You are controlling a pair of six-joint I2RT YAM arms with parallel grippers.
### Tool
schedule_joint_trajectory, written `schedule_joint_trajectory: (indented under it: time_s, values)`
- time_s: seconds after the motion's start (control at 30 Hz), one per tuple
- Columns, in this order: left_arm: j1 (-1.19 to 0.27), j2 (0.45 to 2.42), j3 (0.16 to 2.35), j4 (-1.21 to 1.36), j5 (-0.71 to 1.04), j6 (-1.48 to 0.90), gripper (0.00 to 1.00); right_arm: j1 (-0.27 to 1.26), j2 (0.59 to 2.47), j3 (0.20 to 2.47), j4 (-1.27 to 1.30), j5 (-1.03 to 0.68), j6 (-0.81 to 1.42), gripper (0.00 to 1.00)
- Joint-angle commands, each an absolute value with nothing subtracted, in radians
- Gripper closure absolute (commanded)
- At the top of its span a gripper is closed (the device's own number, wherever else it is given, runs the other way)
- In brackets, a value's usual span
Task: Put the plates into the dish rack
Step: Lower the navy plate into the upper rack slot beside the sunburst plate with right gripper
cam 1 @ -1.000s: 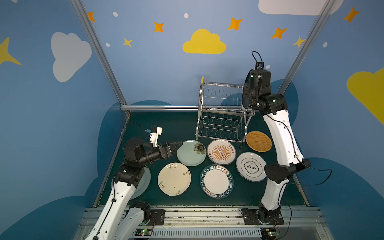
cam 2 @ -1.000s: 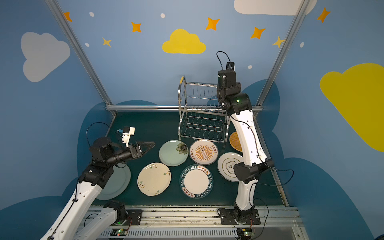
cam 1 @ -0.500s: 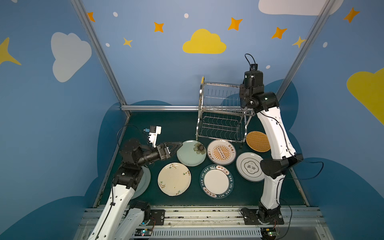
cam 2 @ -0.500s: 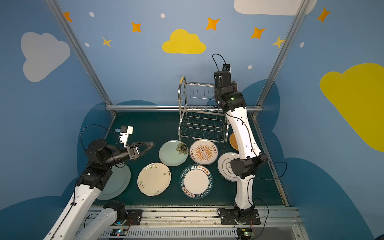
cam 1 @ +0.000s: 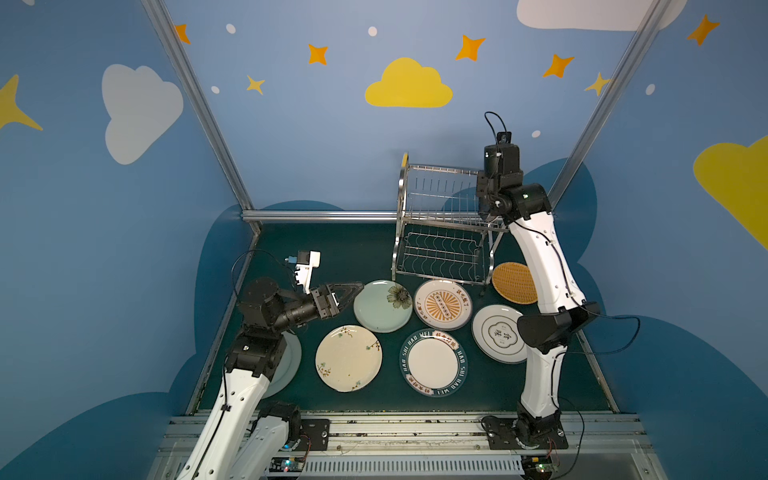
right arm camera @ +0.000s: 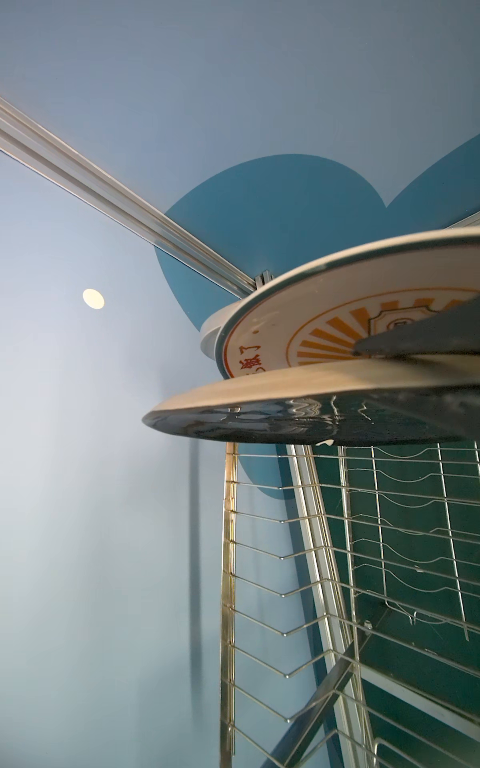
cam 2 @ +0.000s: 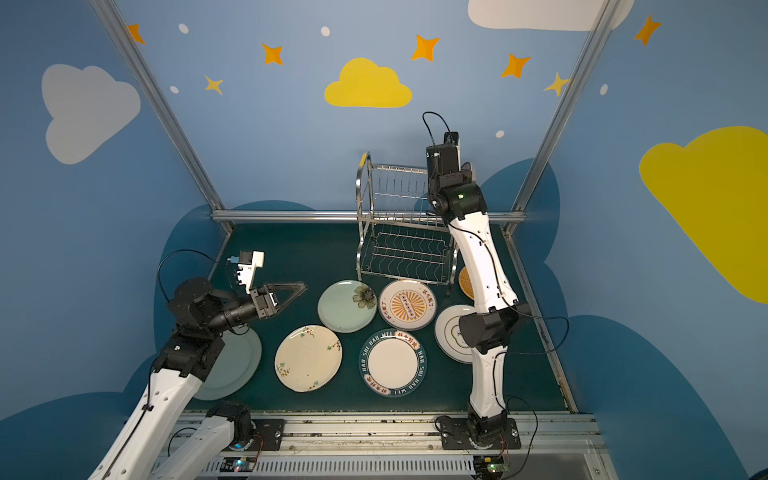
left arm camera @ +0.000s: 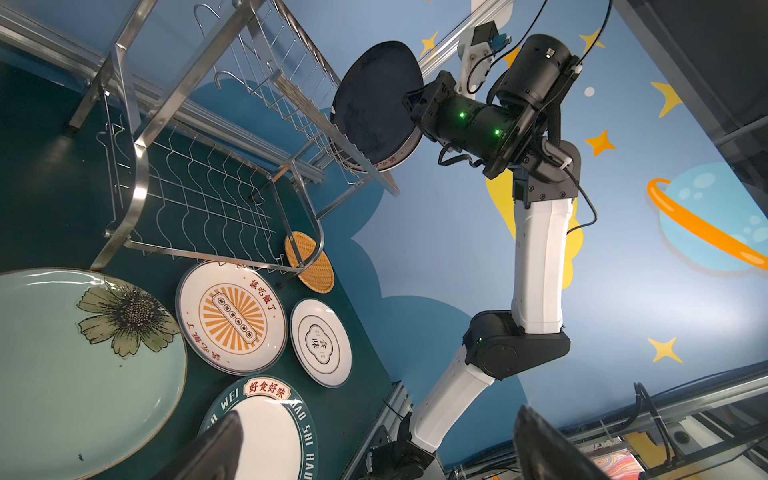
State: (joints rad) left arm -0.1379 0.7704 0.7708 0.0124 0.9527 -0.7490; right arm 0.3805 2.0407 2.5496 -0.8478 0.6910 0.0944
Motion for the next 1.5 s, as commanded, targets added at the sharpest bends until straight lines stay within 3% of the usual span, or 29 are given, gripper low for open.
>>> schedule_joint_trajectory:
  time_s: [0.0, 0.6, 0.97, 1.27, 1.47]
  values:
    - [-0.132, 0.769, 0.759, 0.052, 0.967, -0.757, 0.00, 0.374, 2.033, 2.603, -0.756, 0.714, 0.122, 1.00]
    - [-0.123, 0.762, 0.752, 0.071, 0.974, -0.773, 0.00, 0.367, 2.068, 2.600, -0.820, 0.685, 0.184, 1.00]
    - [-0.120, 0.761, 0.750, 0.080, 0.977, -0.781, 0.00, 0.365, 2.046, 2.601, -0.814, 0.674, 0.170, 0.74]
    - [-0.119, 0.759, 0.749, 0.080, 0.976, -0.784, 0.00, 0.364, 2.030, 2.600, -0.817, 0.662, 0.160, 0.68]
    - [-0.117, 0.759, 0.750, 0.078, 0.976, -0.784, 0.00, 0.364, 2.005, 2.600, -0.815, 0.660, 0.158, 0.57]
